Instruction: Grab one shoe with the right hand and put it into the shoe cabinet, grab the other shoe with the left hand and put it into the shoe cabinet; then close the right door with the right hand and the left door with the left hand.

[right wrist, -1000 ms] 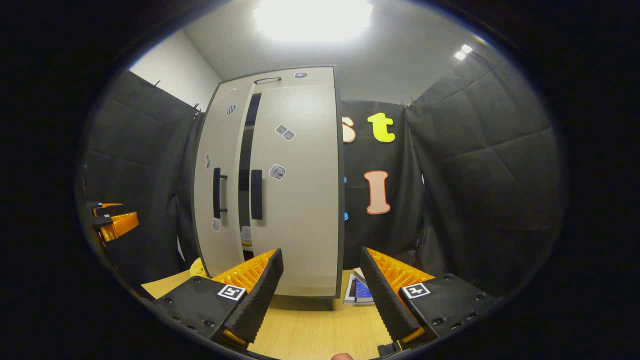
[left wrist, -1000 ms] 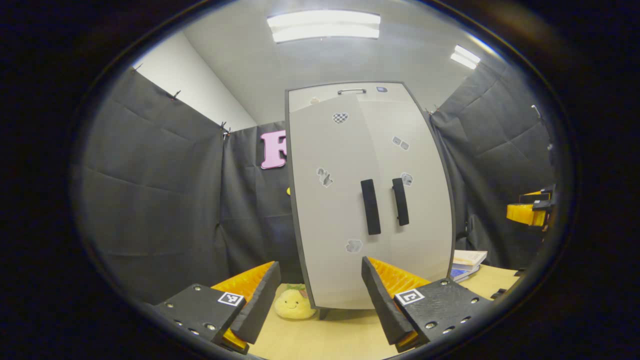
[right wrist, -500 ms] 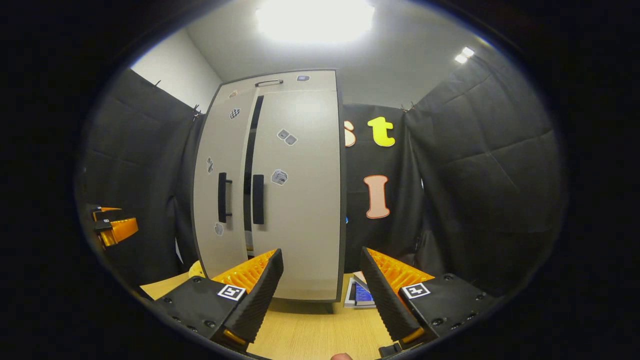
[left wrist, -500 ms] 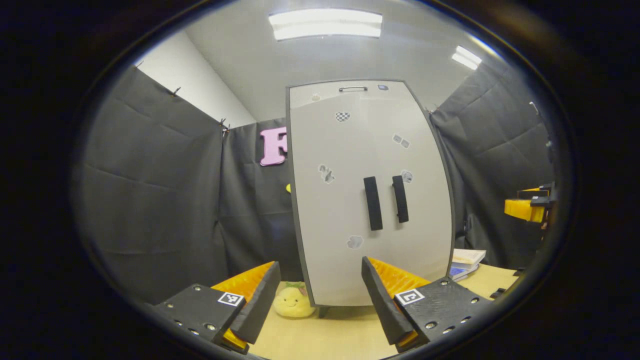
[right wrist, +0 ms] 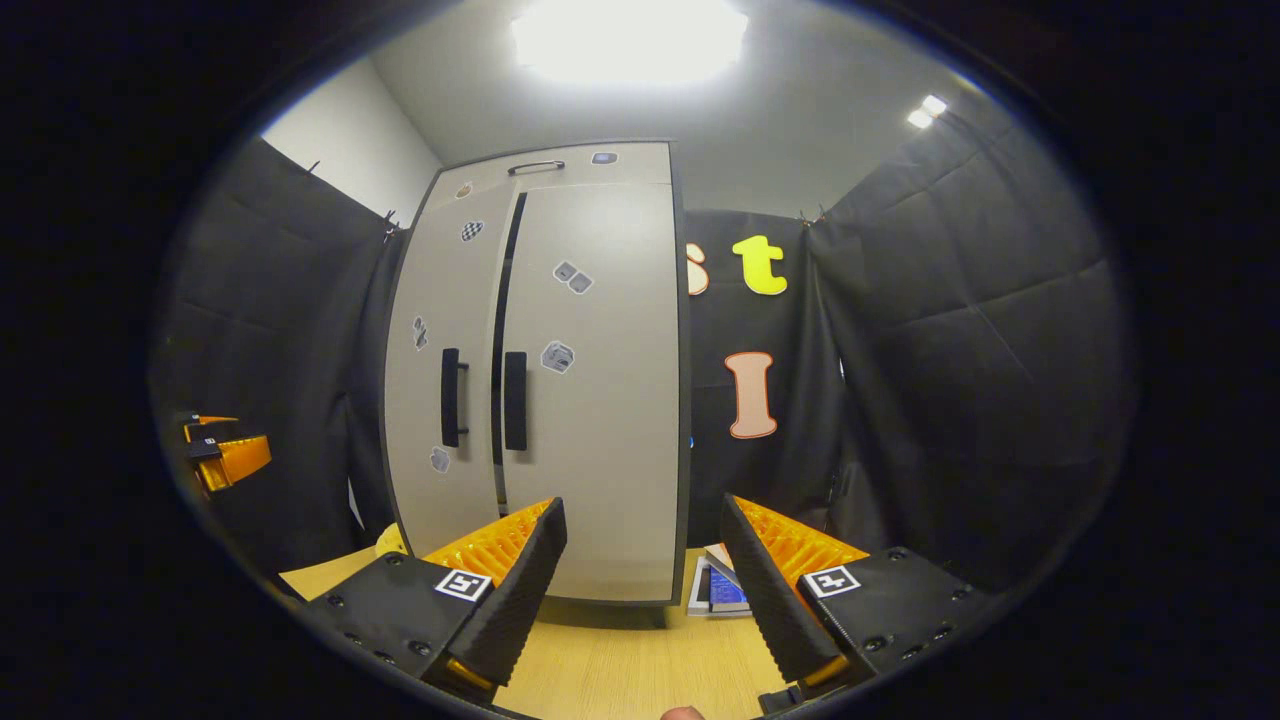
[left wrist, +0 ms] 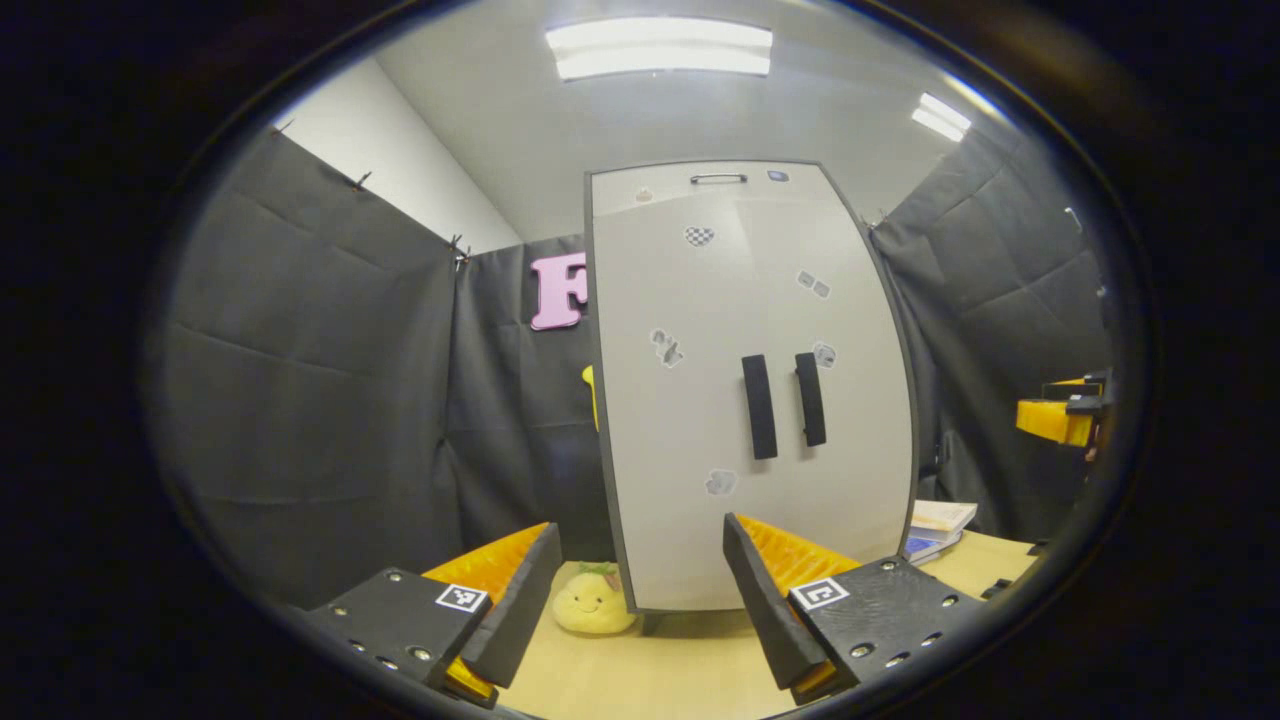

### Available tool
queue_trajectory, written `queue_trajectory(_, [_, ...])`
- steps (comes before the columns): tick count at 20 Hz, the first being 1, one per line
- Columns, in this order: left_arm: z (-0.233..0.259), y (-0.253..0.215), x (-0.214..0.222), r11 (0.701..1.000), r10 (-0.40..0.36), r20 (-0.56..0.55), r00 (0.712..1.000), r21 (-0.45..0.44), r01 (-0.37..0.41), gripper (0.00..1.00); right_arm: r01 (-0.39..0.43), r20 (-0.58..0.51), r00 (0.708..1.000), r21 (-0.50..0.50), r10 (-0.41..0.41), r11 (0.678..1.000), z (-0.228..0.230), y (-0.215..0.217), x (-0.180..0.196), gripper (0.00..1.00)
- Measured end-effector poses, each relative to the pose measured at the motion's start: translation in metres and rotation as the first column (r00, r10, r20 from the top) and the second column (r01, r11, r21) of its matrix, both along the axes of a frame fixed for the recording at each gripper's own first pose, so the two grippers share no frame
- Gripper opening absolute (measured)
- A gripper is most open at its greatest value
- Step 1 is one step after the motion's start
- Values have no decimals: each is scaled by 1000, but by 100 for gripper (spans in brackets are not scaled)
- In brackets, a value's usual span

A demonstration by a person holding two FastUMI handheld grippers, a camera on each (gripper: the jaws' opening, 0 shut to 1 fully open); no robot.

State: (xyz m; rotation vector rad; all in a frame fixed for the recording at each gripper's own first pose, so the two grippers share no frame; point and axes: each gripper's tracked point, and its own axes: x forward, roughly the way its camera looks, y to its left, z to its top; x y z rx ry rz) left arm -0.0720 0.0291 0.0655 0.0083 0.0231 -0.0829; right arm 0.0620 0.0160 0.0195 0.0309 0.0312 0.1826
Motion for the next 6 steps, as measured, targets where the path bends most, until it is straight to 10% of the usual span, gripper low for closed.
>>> queue_trajectory(6, [1,2,-3,1000,6,0,1000,9,-6,93,1,-3,1000,-2,-1,1000,-1,-1,0,98])
